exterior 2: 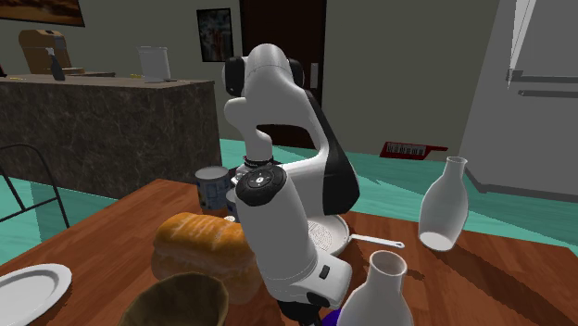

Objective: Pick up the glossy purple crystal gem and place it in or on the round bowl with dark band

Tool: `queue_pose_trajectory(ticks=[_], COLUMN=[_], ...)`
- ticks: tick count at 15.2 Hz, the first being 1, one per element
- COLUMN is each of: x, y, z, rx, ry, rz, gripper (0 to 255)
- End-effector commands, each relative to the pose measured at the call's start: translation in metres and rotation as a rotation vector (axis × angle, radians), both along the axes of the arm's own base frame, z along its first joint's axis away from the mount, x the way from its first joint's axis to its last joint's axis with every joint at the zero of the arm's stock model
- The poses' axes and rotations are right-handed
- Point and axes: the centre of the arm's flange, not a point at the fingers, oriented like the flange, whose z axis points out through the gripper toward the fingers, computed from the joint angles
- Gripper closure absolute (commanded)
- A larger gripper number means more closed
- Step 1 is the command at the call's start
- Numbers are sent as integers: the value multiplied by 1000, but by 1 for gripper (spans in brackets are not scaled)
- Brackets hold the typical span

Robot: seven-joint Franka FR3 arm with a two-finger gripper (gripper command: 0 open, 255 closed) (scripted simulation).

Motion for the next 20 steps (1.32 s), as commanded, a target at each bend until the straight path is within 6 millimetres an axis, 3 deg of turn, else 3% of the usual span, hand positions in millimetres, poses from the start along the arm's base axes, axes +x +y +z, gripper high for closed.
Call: queue_pose_trajectory(ticks=[1,2,3,12,20], x=[0,0,0,0,0], y=[0,0,0,0,0], z=[0,0,0,0,42], rx=[0,0,0,0,0], ry=[0,0,0,0,0], rz=[0,0,0,0,0], gripper=[0,0,255,255,255])
